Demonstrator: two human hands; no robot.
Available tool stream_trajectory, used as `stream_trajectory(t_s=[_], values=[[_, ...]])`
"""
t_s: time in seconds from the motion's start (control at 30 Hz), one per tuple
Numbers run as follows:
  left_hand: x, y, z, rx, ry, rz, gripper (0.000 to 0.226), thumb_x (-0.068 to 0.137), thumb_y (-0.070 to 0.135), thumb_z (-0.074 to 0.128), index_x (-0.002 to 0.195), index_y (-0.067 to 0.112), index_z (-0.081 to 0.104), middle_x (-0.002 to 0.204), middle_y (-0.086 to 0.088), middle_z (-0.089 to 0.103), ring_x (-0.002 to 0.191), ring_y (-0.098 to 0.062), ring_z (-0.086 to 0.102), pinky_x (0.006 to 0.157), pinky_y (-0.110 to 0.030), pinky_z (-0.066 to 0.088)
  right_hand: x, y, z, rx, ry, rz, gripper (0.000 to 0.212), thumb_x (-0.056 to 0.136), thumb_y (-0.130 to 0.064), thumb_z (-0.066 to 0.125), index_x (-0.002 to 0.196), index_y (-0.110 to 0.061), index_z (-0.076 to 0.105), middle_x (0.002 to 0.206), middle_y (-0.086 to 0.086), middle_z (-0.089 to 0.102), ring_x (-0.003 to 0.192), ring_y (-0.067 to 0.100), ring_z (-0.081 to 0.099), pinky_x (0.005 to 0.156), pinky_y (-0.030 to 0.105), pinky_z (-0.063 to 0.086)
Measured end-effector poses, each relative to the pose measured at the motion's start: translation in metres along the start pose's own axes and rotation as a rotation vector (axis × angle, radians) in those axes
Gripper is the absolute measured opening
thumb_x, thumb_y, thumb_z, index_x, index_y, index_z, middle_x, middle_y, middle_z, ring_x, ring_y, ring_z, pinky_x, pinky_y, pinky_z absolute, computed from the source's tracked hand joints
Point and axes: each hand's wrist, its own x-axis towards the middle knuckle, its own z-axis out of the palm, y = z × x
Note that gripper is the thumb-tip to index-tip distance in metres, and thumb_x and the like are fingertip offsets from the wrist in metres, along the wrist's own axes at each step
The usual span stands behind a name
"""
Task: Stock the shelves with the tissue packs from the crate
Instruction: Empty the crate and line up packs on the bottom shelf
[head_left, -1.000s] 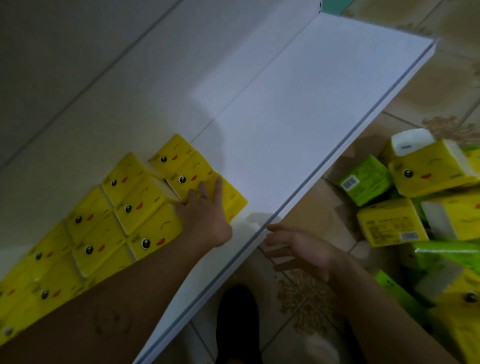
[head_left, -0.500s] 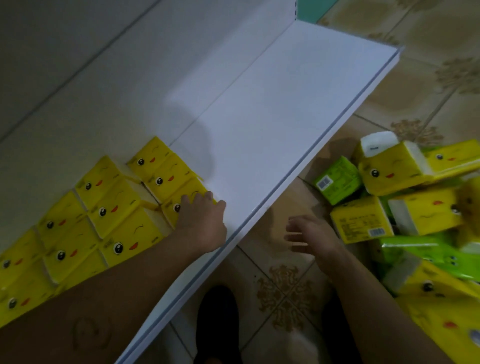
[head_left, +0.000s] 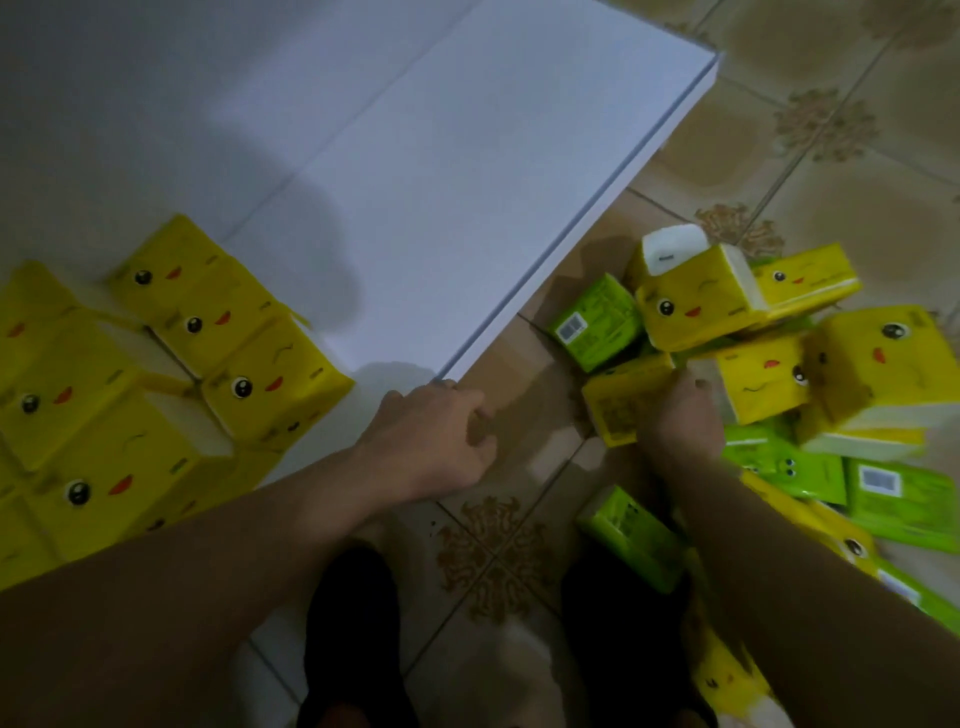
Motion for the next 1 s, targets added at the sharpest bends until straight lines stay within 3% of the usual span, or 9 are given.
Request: stream_trajectory(t_s=[0.07,0.2,0.3,0.47,0.6,0.67,0.77,0.87,1.0], values=[[-0.001,-0.004,0.003,-0.041,-0.021,-0.001,0.040,0.090,0.048,0.053,0.127,0.032,0.055,0.127,0.006,0.058,0.121,-0.017,0.053,0.105,-0.042,0.039,0.011,0.007,-0.005,-0.089,0.025,-0.016,0.024,0.091,-0.012,0.052,0.111,0.000,0.058,0.117,0.024,0.058,0.106,0.042,0.060,0.084,0.046,0.049],[-0.006,-0.015,0.003,-0.097,-0.038,-0.053,0.037,0.090,0.045,0.056,0.125,0.033,0.057,0.128,0.007,0.059,0.118,-0.015,0.055,0.103,-0.040,0.042,0.016,0.008,-0.011,-0.086,0.027,-0.045,0.020,0.086,-0.007,0.055,0.101,-0.004,0.068,0.110,0.021,0.063,0.101,0.040,0.062,0.080,0.042,0.050],[-0.013,-0.021,-0.001,-0.191,-0.015,-0.110,0.035,0.088,0.040,0.060,0.122,0.029,0.060,0.125,0.005,0.062,0.110,-0.015,0.059,0.097,-0.034,0.047,0.007,0.010,-0.009,0.039,0.075,-0.146,0.019,0.073,-0.005,0.066,0.092,-0.009,0.066,0.110,0.014,0.055,0.092,0.038,0.060,0.071,0.039,0.046],[-0.028,-0.025,-0.005,-0.411,-0.002,-0.198,0.037,0.087,0.045,0.061,0.118,0.027,0.061,0.112,0.005,0.064,0.099,-0.014,0.061,0.079,-0.024,0.047,-0.034,0.003,-0.017,0.490,0.209,-0.135,0.018,0.080,0.005,0.061,0.092,-0.007,0.066,0.096,0.013,0.063,0.088,0.028,0.059,0.066,0.026,0.032],[-0.045,-0.024,-0.024,-1.006,-0.030,-0.372,0.035,0.089,0.057,0.055,0.108,0.028,0.060,0.115,0.001,0.062,0.102,-0.020,0.064,0.085,-0.041,0.056,-0.062,-0.033,-0.036,0.959,-0.068,-0.209,0.030,0.092,0.008,0.052,0.077,-0.018,0.055,0.075,0.001,0.063,0.063,0.005,0.062,0.061,0.026,0.055],[-0.050,-0.031,-0.038,-1.199,-0.035,-0.395,0.047,0.092,0.059,0.046,0.126,0.028,0.055,0.127,-0.002,0.055,0.109,-0.021,0.060,0.092,-0.045,0.054,-0.070,-0.055,-0.045,1.106,-0.303,-0.294,0.029,0.094,0.009,0.047,0.076,-0.013,0.051,0.069,-0.005,0.061,0.065,0.008,0.062,0.062,0.026,0.057],[-0.055,-0.047,-0.057,-1.420,-0.098,-0.352,0.060,0.079,0.068,0.060,0.129,0.035,0.057,0.133,-0.007,0.054,0.116,-0.027,0.058,0.093,-0.054,0.052,-0.084,-0.091,-0.055,1.130,-0.513,-0.447,0.012,0.093,0.011,0.048,0.086,0.004,0.055,0.079,0.008,0.065,0.074,0.018,0.064,0.065,0.027,0.055],[-0.061,-0.049,-0.070,-1.352,-0.274,-0.263,0.059,0.068,0.064,0.067,0.121,0.037,0.062,0.122,-0.007,0.063,0.107,-0.027,0.060,0.087,-0.048,0.051,-0.104,-0.125,-0.055,1.065,-0.518,-0.564,0.018,0.087,0.017,0.051,0.081,0.001,0.058,0.075,0.016,0.062,0.066,0.011,0.059,0.061,0.019,0.049],[-0.055,-0.056,-0.072,-1.061,-0.143,-0.236,0.080,0.063,0.040,0.079,0.133,0.050,0.041,0.124,0.008,0.063,0.113,-0.017,0.060,0.091,-0.042,0.050,-0.131,-0.161,-0.040,1.071,-0.350,-0.570,0.022,0.084,0.015,0.052,0.077,-0.005,0.058,0.074,0.010,0.059,0.068,0.008,0.051,0.061,0.018,0.042]])
